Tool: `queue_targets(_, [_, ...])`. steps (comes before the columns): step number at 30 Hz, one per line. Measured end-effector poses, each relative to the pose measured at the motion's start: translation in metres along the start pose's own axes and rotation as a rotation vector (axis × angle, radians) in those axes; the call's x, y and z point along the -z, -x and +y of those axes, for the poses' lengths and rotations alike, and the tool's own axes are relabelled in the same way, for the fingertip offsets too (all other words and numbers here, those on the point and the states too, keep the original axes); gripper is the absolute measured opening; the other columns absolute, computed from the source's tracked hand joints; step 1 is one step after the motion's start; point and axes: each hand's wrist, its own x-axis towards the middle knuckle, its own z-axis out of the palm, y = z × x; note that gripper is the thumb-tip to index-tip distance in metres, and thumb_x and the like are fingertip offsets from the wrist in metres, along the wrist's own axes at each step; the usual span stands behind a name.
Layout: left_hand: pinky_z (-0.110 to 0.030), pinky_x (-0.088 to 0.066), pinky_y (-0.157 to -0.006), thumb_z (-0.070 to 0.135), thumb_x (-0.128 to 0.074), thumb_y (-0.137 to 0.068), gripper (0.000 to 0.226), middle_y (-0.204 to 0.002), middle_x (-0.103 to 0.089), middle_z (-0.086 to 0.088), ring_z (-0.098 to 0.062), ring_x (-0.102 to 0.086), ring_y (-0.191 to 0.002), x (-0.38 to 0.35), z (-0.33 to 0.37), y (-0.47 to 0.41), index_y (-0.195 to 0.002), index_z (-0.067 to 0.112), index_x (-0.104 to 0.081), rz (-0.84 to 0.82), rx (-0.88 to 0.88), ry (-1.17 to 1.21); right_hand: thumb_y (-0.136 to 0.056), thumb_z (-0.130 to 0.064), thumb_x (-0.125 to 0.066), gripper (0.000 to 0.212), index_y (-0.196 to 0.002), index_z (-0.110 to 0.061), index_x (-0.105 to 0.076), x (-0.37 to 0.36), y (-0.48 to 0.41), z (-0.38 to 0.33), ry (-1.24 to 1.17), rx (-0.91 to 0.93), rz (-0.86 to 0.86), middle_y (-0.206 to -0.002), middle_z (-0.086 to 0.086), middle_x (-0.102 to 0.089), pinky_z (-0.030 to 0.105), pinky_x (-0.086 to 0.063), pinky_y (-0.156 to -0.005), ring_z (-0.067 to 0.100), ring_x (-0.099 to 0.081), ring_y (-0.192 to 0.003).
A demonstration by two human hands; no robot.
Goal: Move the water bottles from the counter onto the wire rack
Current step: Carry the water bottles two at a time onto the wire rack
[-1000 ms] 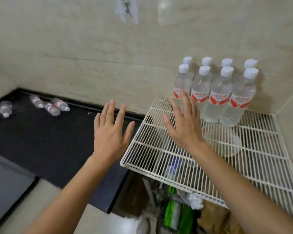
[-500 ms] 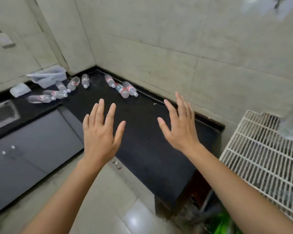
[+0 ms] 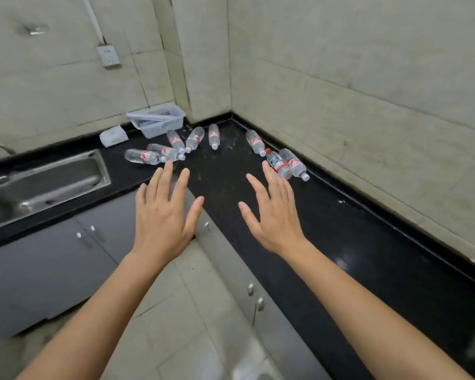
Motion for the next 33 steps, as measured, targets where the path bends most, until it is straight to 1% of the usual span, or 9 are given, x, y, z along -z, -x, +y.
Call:
queue_targets(3, [-0.059,-0.029,-0.114,0.052,-0.037,-0.100,0.064,-0.161,-0.030,-0.019,-0.038,-0.033,-0.146,-0.031,-0.032,-0.030,-0.150,0.012,-0.044,-0.038,-0.001,-0.036,-0.099,-0.038,-0.058,0.059,-0.149,-0.008,-0.047,-0.043,-0.041,0.011,-0.008,0.009,-0.013,-0.163,0.023,-0.027,0.058,-0.031,-0.116,0.037,-0.032,-0.149])
queue_targets(8, [-0.060,-0.031,-0.114,0.053,-0.034,-0.099,0.065,-0.160,-0.034,-0.019,-0.037,-0.035,-0.146,-0.095,-0.089,-0.109,-0.149,0.012,-0.045,-0.113,-0.003,-0.088,-0.101,-0.044,-0.051,0.063,-0.152,-0.011,-0.040,-0.126,-0.122,0.040,0.007,0.016,-0.073,-0.165,0.021,-0.021,0.056,-0.024,-0.121,0.036,-0.027,-0.152])
queue_targets(12, [-0.061,-0.036,-0.109,0.054,-0.033,-0.098,0.065,-0.155,-0.042,-0.019,-0.037,-0.039,-0.143,-0.143,-0.133,-0.183,-0.148,0.013,-0.047,-0.240,0.016,-0.132,-0.101,-0.047,-0.049,0.067,-0.155,-0.012,-0.034,-0.187,-0.198,0.067,0.036,-0.029,-0.193,-0.165,0.021,-0.021,0.055,-0.026,-0.121,0.036,-0.026,-0.151])
queue_targets(15, [-0.062,-0.038,-0.107,0.055,-0.031,-0.097,0.067,-0.152,-0.045,-0.021,-0.039,-0.042,-0.142,-0.171,-0.167,-0.222,-0.146,0.012,-0.049,-0.322,0.061,-0.164,-0.100,-0.045,-0.052,0.067,-0.155,-0.010,-0.034,-0.227,-0.252,0.077,0.016,-0.067,-0.253,-0.163,0.022,-0.026,0.055,-0.031,-0.119,0.037,-0.032,-0.148])
queue_targets(20, [-0.062,-0.038,-0.108,0.056,-0.032,-0.094,0.070,-0.153,-0.045,-0.020,-0.039,-0.042,-0.141,-0.211,-0.233,-0.257,-0.146,0.011,-0.048,-0.386,0.155,-0.181,-0.101,-0.046,-0.050,0.068,-0.157,-0.012,-0.030,-0.297,-0.317,0.069,-0.046,-0.078,-0.402,-0.163,0.019,-0.029,0.049,-0.033,-0.118,0.035,-0.033,-0.148])
queue_targets(23, [-0.062,-0.037,-0.109,0.054,-0.040,-0.095,0.068,-0.155,-0.042,-0.020,-0.039,-0.040,-0.142,-0.238,-0.278,-0.277,-0.148,0.011,-0.046,-0.427,0.193,-0.189,-0.102,-0.045,-0.049,0.067,-0.158,-0.013,-0.030,-0.344,-0.346,0.061,-0.081,-0.093,-0.515,-0.161,0.016,-0.034,0.047,-0.036,-0.114,0.031,-0.033,-0.148])
queue_targets(26, [-0.062,-0.033,-0.113,0.048,-0.055,-0.095,0.067,-0.158,-0.038,-0.019,-0.037,-0.035,-0.146,-0.274,-0.329,-0.299,-0.150,0.010,-0.043,-0.493,0.225,-0.183,-0.102,-0.046,-0.049,0.066,-0.157,-0.015,-0.030,-0.391,-0.373,0.053,-0.125,-0.194,-0.590,-0.158,0.011,-0.037,0.045,-0.040,-0.110,0.029,-0.036,-0.145])
queue_targets(30, [-0.056,-0.024,-0.118,0.050,-0.051,-0.096,0.069,-0.165,-0.023,-0.013,-0.031,-0.020,-0.152,-0.327,-0.401,-0.335,-0.153,0.015,-0.033,-0.667,0.210,-0.173,-0.102,-0.044,-0.050,0.061,-0.153,-0.016,-0.031,-0.455,-0.416,0.043,-0.148,-0.360,-0.715,-0.150,0.012,-0.043,0.047,-0.045,-0.102,0.033,-0.048,-0.134])
queue_targets(33, [-0.056,-0.027,-0.117,0.048,-0.054,-0.095,0.068,-0.164,-0.023,-0.014,-0.031,-0.020,-0.152,-0.365,-0.451,-0.364,-0.151,0.013,-0.036,-0.754,0.158,-0.113,-0.100,-0.042,-0.054,0.058,-0.149,-0.015,-0.039,-0.503,-0.446,0.038,-0.163,-0.512,-0.808,-0.143,0.014,-0.051,0.046,-0.048,-0.101,0.034,-0.054,-0.128])
